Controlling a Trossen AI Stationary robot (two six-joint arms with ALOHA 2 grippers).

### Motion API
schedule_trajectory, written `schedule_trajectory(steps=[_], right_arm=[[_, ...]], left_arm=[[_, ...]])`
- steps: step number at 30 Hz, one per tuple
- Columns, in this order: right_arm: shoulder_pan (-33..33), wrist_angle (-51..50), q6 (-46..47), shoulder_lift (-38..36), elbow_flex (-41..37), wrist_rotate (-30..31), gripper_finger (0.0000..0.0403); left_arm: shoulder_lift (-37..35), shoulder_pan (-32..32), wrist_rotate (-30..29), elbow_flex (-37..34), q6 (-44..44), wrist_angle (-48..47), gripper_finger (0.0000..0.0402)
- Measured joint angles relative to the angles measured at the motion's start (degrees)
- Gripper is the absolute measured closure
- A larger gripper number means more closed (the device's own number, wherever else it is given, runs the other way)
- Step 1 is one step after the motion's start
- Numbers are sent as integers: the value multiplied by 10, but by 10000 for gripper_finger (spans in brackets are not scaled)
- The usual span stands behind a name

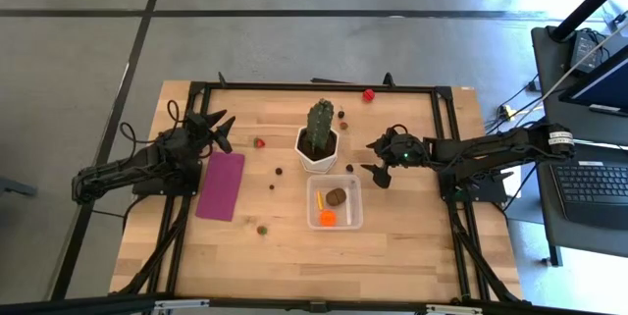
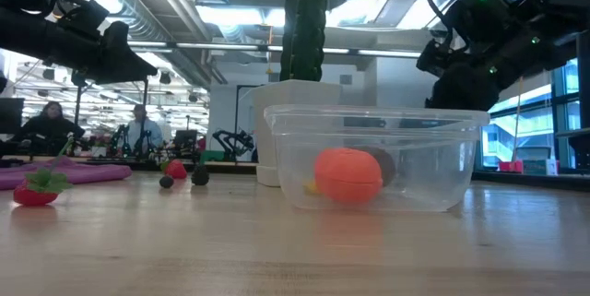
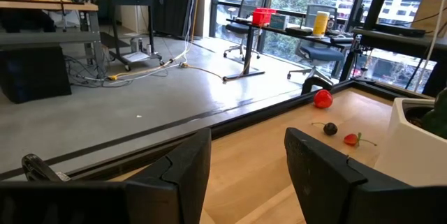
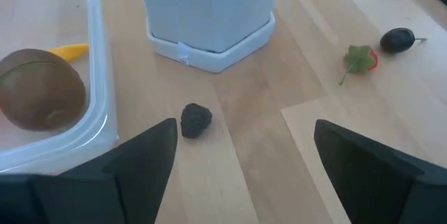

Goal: Pick and placing Produce into tupperware
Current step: Put the blackberry into the transparent bin

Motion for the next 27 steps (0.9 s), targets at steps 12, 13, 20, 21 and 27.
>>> schedule_trajectory(steps=[12, 13, 20, 21, 27], right_arm=[[0, 48, -11, 1, -17, 0, 66], [0, 60, -8, 1, -24, 0, 66], [0, 93, 2, 1, -53, 0, 66], [0, 94, 2, 1, -56, 0, 66], [0, 94, -1, 2, -61, 0, 66]], left_arm=[[0, 0, 0, 0, 0, 0, 225], [0, 0, 0, 0, 0, 0, 225], [0, 0, 0, 0, 0, 0, 225], [0, 0, 0, 0, 0, 0, 225], [0, 0, 0, 0, 0, 0, 225]])
